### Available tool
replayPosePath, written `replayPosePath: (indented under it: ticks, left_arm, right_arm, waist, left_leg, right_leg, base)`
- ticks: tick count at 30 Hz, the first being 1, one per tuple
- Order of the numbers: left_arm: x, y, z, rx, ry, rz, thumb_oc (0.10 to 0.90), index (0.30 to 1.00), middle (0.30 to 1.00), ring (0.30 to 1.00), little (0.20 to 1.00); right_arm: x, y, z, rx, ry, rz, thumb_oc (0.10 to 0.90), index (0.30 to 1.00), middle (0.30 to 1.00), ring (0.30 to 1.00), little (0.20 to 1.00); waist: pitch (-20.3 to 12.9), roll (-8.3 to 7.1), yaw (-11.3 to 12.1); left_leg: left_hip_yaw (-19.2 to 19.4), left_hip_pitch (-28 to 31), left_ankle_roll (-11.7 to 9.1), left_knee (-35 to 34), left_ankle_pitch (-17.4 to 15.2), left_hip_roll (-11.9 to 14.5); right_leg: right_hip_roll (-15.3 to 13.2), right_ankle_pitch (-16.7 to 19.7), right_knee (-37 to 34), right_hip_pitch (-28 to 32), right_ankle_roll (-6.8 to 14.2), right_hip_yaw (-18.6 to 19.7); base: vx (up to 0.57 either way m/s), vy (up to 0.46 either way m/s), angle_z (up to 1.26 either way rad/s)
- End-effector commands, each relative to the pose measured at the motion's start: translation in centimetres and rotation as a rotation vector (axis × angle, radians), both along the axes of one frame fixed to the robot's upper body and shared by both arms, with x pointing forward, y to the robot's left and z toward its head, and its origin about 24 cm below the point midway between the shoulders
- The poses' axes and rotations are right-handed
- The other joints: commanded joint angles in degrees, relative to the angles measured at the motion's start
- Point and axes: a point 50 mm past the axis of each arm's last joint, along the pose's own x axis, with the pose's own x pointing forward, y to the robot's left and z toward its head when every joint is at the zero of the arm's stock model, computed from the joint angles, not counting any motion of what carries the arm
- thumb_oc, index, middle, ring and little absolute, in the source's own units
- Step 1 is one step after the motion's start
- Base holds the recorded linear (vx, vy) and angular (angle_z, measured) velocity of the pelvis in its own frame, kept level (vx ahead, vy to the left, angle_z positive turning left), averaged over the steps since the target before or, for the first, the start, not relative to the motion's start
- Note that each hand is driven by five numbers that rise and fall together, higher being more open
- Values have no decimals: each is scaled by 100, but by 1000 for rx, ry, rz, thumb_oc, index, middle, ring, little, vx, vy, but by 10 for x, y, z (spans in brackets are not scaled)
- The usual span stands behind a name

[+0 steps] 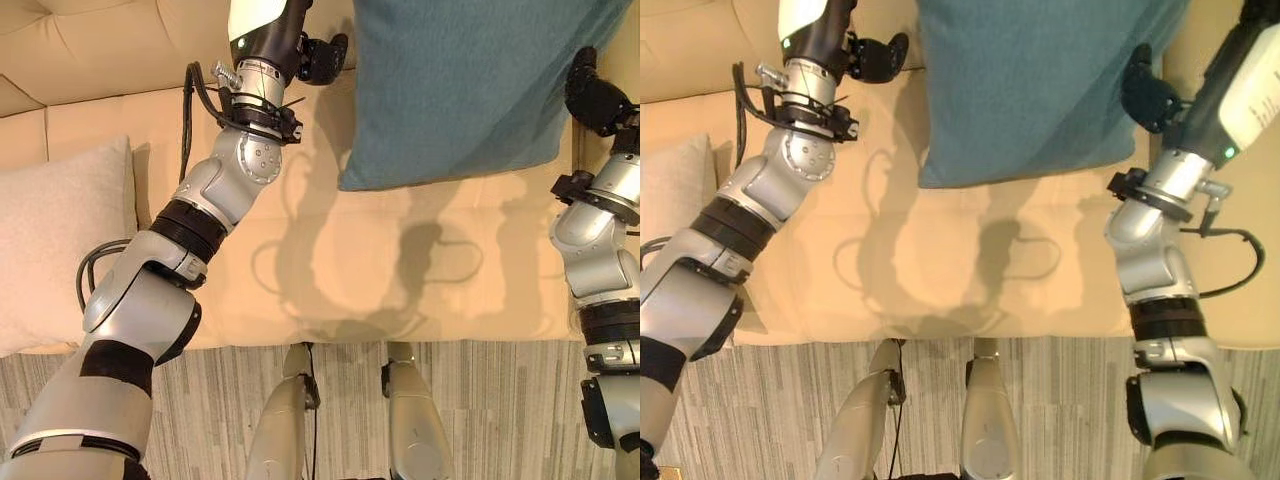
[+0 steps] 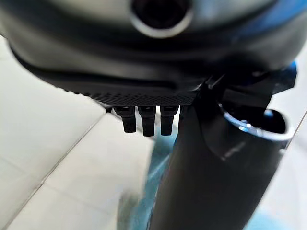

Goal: Pick up all the scattered cushions and arrange them neatly on the sofa.

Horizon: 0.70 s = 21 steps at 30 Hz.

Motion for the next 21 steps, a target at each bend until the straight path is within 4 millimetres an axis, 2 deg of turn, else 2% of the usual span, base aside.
replayPosePath:
  ticks: [1, 3, 6, 8, 9, 10, 11, 12, 13, 14, 16, 17, 18, 19, 20, 21]
  left_arm:
    - [-2, 5, -7, -156, -22, -50, 800, 900, 900, 900, 900]
    - [-2, 12, -18, -193, 14, -65, 800, 900, 900, 900, 900]
    - [-3, 19, -30, -231, 43, -73, 800, 900, 900, 900, 900]
    - [-10, 33, -54, -336, 85, -104, 800, 900, 900, 900, 900]
    - [-10, 34, -56, -337, 90, -104, 800, 900, 900, 900, 900]
    - [-19, 48, -81, -416, 137, -127, 800, 900, 900, 900, 900]
    - [-25, 54, -97, -476, 177, -159, 800, 900, 900, 900, 900]
    - [-26, 56, -101, -478, 187, -160, 800, 900, 900, 900, 900]
    - [-34, 62, -119, -533, 237, -189, 800, 900, 900, 900, 900]
    - [-51, 76, -153, -591, 330, -208, 800, 900, 900, 900, 900]
    - [-69, 91, -186, -621, 432, -193, 800, 900, 900, 900, 900]
    - [-69, 91, -186, -621, 432, -193, 800, 900, 900, 900, 900]
    - [-80, 97, -203, -638, 496, -189, 800, 900, 900, 900, 900]
    - [-82, 98, -206, -639, 505, -189, 800, 900, 900, 900, 900]
    - [-102, 108, -232, -692, 597, -183, 800, 900, 900, 900, 900]
    - [-113, 112, -247, -721, 651, -175, 800, 900, 900, 900, 900]
  right_arm:
    - [-16, -14, -12, 110, -83, 62, 800, 900, 900, 900, 900]
    - [-14, -18, -22, 194, -69, 126, 800, 900, 900, 900, 900]
    - [-15, -22, -32, 234, -42, 155, 800, 900, 900, 900, 900]
    - [-19, -26, -52, 297, -5, 183, 800, 900, 900, 900, 900]
    - [-20, -26, -54, 299, 1, 185, 800, 900, 900, 900, 900]
    - [-28, -33, -78, 361, 53, 177, 800, 900, 900, 900, 900]
    - [-34, -37, -93, 384, 96, 169, 800, 900, 900, 900, 900]
    - [-35, -37, -95, 384, 105, 169, 800, 900, 900, 900, 900]
    - [-43, -42, -110, 406, 155, 148, 800, 900, 900, 900, 900]
    - [-57, -49, -138, 446, 259, 121, 800, 900, 900, 900, 900]
    - [-76, -58, -163, 494, 347, 80, 800, 900, 900, 900, 900]
    - [-76, -58, -163, 494, 347, 80, 800, 900, 900, 900, 900]
    - [-83, -60, -173, 514, 381, 71, 800, 900, 900, 900, 900]
    - [-84, -60, -175, 515, 389, 71, 800, 900, 900, 900, 900]
    - [-98, -65, -189, 561, 424, 55, 800, 900, 900, 900, 900]
    - [-104, -66, -196, 579, 454, 49, 800, 900, 900, 900, 900]
  waist:
    - [-1179, -46, 162]
    - [-1214, -67, 196]
    - [-1231, -88, 216]
    - [-1262, -133, 270]
    - [-1280, -135, 267]
    - [-1335, -168, 301]
    - [-1390, -185, 318]
    - [-1419, -185, 314]
    - [-1477, -202, 336]
    - [-1579, -232, 379]
    - [-1674, -274, 392]
    - [-1674, -274, 392]
    - [-1712, -290, 401]
    - [-1712, -300, 387]
    - [-1795, -286, 426]
    - [-1850, -310, 428]
  left_leg:
    - [-113, -34, -444, 31, -712, 219]
    - [-105, 28, -433, 31, -743, 209]
    - [-108, 83, -427, 31, -753, 214]
    - [-127, 172, -411, 41, -780, 222]
    - [-127, 188, -411, 40, -783, 221]
    - [-136, 282, -392, 51, -821, 223]
    - [-136, 358, -377, 62, -847, 219]
    - [-135, 384, -376, 59, -853, 218]
    - [-142, 480, -361, 70, -887, 212]
    - [-155, 671, -322, 136, -990, 195]
    - [-180, 862, -269, 338, -1163, 162]
    - [-180, 862, -269, 338, -1163, 162]
    - [-197, 955, -231, 490, -1283, 138]
    - [-202, 984, -226, 535, -1324, 131]
    - [-215, 1133, -156, 707, -1461, 94]
    - [-227, 1242, -126, 775, -1544, 63]
  right_leg:
    - [33, -1105, 514, -12, 243, -38]
    - [43, -1108, 479, 60, 240, -56]
    - [52, -1110, 453, 121, 236, -66]
    - [55, -1120, 422, 237, 230, -84]
    - [54, -1121, 416, 255, 231, -85]
    - [53, -1143, 406, 378, 228, -110]
    - [51, -1162, 408, 468, 225, -130]
    - [50, -1167, 402, 495, 226, -131]
    - [36, -1191, 410, 599, 225, -154]
    - [11, -1249, 436, 827, 225, -193]
    - [-28, -1329, 493, 1084, 232, -242]
    - [-28, -1329, 493, 1084, 232, -242]
    - [-58, -1380, 552, 1219, 236, -253]
    - [-65, -1399, 556, 1271, 240, -259]
    - [-133, -1481, 667, 1469, 252, -292]
    - [-172, -1495, 708, 1586, 267, -318]
  base:
    - [0, 0, 0]
    - [15, 0, -3]
    - [0, 0, 0]
    - [0, 0, 0]
    - [48, -15, -3]
    - [68, -6, 0]
    - [71, -6, -5]
    - [66, 9, -4]
    - [116, 24, -3]
    - [148, 48, 3]
    - [99, 61, 7]
    - [54, 64, 11]
    - [32, 39, 13]
    - [62, 140, 9]
    - [43, 146, 7]
    - [55, 201, 5]
